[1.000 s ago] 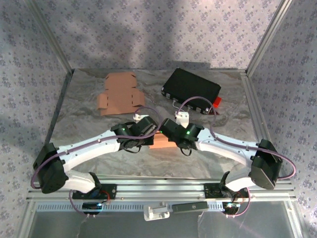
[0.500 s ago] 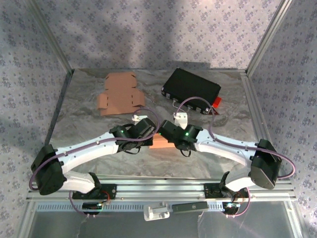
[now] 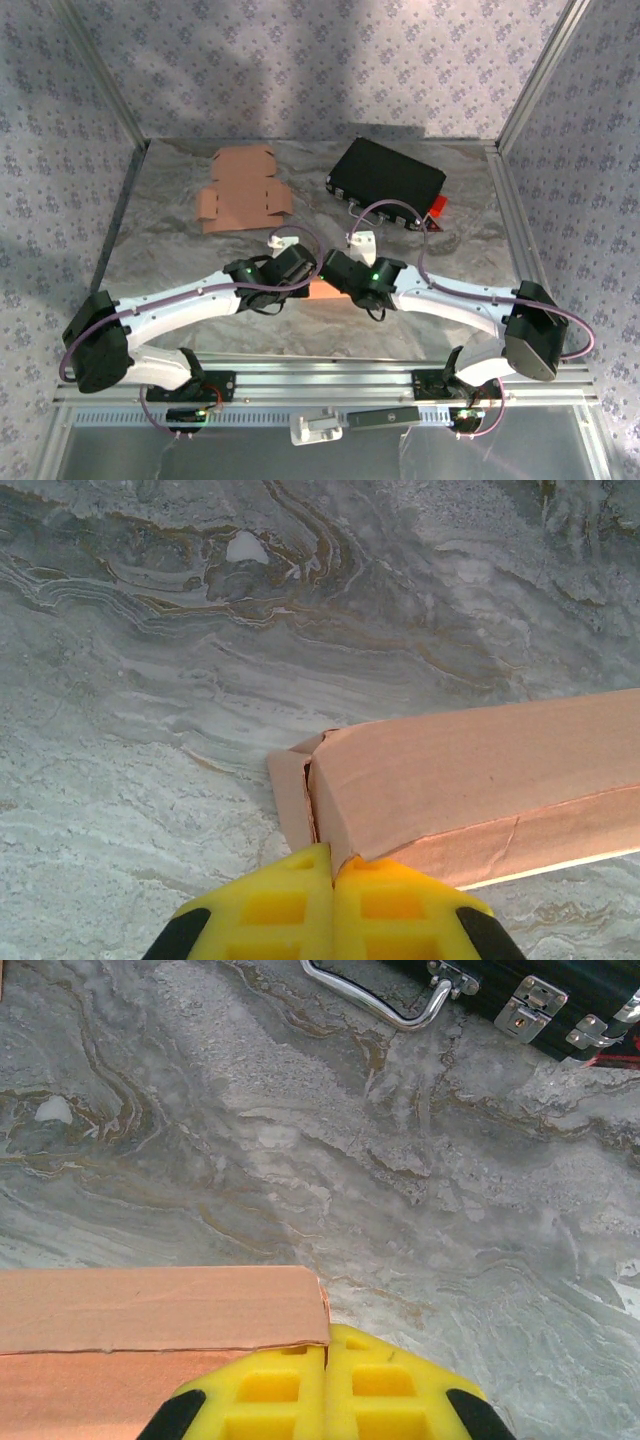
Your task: Fold the paper box
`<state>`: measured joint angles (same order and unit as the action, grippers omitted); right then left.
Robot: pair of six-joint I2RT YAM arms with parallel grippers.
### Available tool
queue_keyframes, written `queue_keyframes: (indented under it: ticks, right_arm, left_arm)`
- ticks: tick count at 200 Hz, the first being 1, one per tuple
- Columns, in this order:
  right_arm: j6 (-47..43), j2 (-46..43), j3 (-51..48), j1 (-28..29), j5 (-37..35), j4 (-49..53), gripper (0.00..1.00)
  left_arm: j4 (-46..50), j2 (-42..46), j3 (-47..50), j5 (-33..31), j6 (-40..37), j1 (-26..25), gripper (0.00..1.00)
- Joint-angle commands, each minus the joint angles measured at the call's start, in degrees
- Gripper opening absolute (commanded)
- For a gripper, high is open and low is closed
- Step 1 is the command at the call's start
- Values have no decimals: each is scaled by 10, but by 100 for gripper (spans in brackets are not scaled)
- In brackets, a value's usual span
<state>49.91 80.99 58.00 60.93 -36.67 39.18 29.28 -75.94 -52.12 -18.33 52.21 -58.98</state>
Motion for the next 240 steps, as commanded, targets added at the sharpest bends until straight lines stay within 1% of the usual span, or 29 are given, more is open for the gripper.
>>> queue_keyframes:
  ticks: [1, 18, 26, 56, 70, 110, 126, 149, 170, 183, 200, 212, 225, 240]
  right_arm:
    - [-7, -11, -10, 7, -6, 19, 0]
    - [-7, -17, -5, 9, -6, 24, 0]
    - [-7, -18, -1, 11, -4, 28, 3]
    - [6, -31, 10, 18, 7, 46, 19]
    - [13, -45, 6, 19, 24, 42, 27]
    - [38, -103, -13, 20, 84, 21, 53]
    - [51, -128, -18, 19, 103, 17, 60]
    - [76, -163, -24, 9, 131, 11, 65]
    - [146, -189, -36, -12, 165, 1, 69]
    - [189, -207, -60, -25, 194, -43, 75]
    - [264, -230, -107, -40, 231, -141, 83]
    - [335, -240, -131, -50, 247, -184, 87]
    - [390, -244, -145, -57, 262, -215, 89]
    - [447, -245, -148, -59, 268, -224, 90]
  left_arm:
    - [32, 3, 15, -3, 11, -5, 0]
    - [35, 4, 13, -6, 12, -7, 0]
    - [36, 4, 13, -8, 13, -7, 0]
    - [37, 1, 11, -13, 16, -11, 0]
    - [42, 0, 8, -19, 17, -14, 0]
    - [62, 4, -1, -48, 24, -25, 0]
    - [63, 7, -2, -54, 25, -27, 0]
    - [66, 8, -8, -58, 25, -29, 0]
    - [68, 4, -12, -62, 25, -33, 0]
    - [68, 0, -16, -63, 25, -36, 0]
    - [70, -6, -21, -64, 25, -38, 0]
    - [72, -9, -26, -64, 24, -39, 0]
    - [74, -13, -29, -65, 24, -40, 0]
    - [75, -14, -30, -65, 25, -41, 0]
